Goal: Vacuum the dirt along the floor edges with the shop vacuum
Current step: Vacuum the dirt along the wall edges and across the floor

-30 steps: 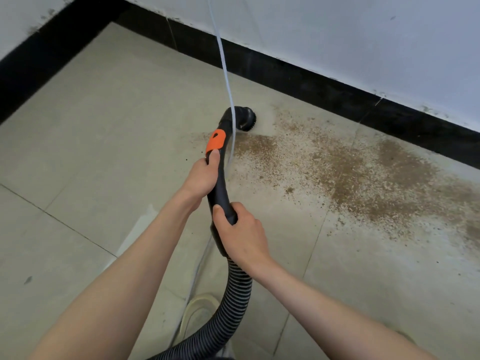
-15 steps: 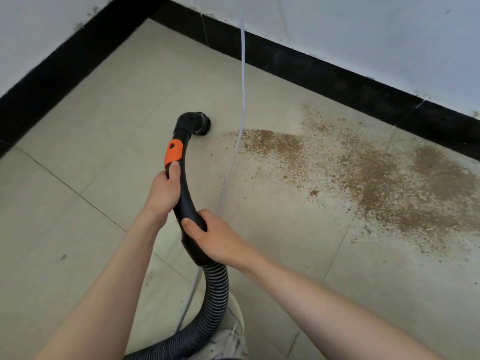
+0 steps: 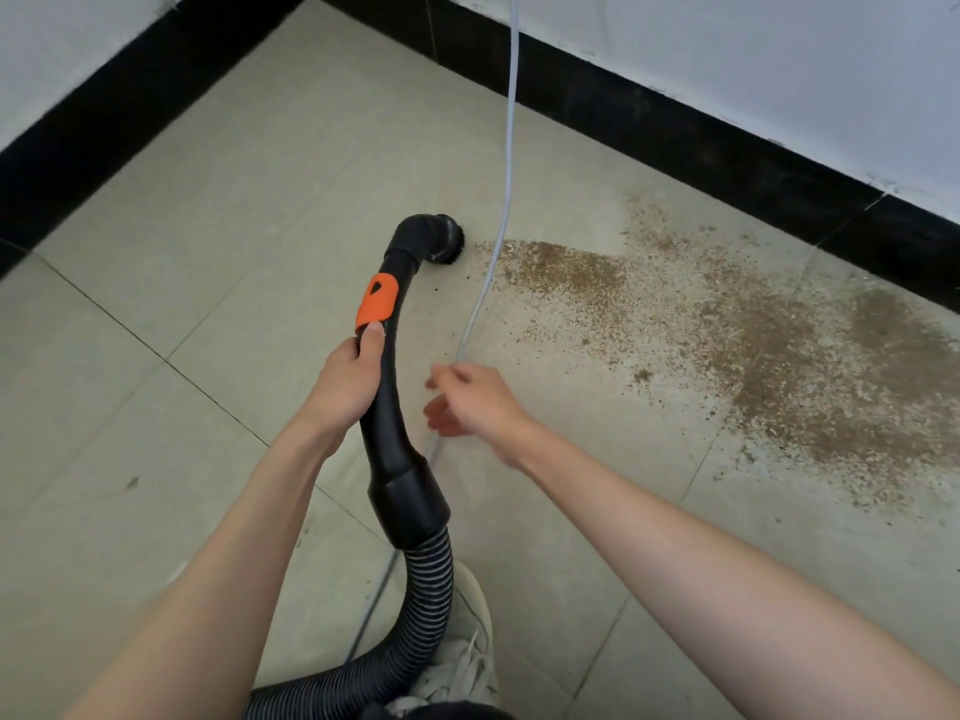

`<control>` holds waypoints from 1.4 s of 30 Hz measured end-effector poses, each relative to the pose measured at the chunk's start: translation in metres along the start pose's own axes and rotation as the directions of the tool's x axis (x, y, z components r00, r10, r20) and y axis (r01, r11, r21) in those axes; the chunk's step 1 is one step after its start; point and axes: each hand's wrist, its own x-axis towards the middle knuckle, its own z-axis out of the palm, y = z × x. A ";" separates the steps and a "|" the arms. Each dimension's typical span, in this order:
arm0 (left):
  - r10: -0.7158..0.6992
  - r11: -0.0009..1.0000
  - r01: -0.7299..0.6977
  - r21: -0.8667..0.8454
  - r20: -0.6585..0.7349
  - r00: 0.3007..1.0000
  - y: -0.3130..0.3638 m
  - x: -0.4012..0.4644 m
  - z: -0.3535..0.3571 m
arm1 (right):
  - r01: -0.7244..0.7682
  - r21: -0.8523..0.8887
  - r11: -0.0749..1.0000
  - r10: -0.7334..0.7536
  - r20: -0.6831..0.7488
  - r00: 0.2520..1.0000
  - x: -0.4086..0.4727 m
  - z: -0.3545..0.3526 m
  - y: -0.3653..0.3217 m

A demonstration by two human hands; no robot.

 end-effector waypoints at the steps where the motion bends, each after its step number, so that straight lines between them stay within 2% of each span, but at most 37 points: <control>1: -0.002 1.000 0.002 0.005 -0.002 1.000 0.001 -0.001 0.000 | 0.007 0.029 1.000 -0.006 -0.053 0.999 0.009 0.000 -0.007; 6: 0.019 1.000 -0.019 0.015 0.002 1.000 -0.002 -0.003 -0.002 | 0.048 0.203 0.978 -0.035 -0.067 0.997 0.049 0.012 -0.054; 14: 0.040 0.999 -0.040 0.000 0.078 0.996 -0.011 0.001 -0.003 | -0.011 0.248 0.969 0.030 -0.072 0.997 0.079 0.028 -0.065; 26: 0.110 0.992 -0.121 0.023 0.281 0.954 0.015 0.015 0.057 | 0.050 0.301 0.952 0.072 -0.379 0.923 0.072 -0.047 -0.046; 30: 0.128 0.988 -0.149 0.038 0.332 0.935 0.026 0.015 0.073 | 0.057 0.324 0.944 0.095 -0.433 0.896 0.069 -0.065 -0.043; 35: 0.123 0.986 -0.152 0.069 0.315 0.941 0.028 0.016 0.073 | 0.053 0.351 0.935 0.098 -0.398 0.912 0.063 -0.070 -0.046; 38: 0.136 0.983 -0.162 0.089 0.246 0.960 0.026 0.013 0.060 | 0.038 0.374 0.927 0.073 -0.277 0.958 0.056 -0.060 -0.056; 42: 0.171 0.979 -0.177 0.104 0.071 0.983 0.029 0.007 0.029 | 0.038 0.321 0.946 -0.009 -0.091 0.996 0.042 -0.037 -0.081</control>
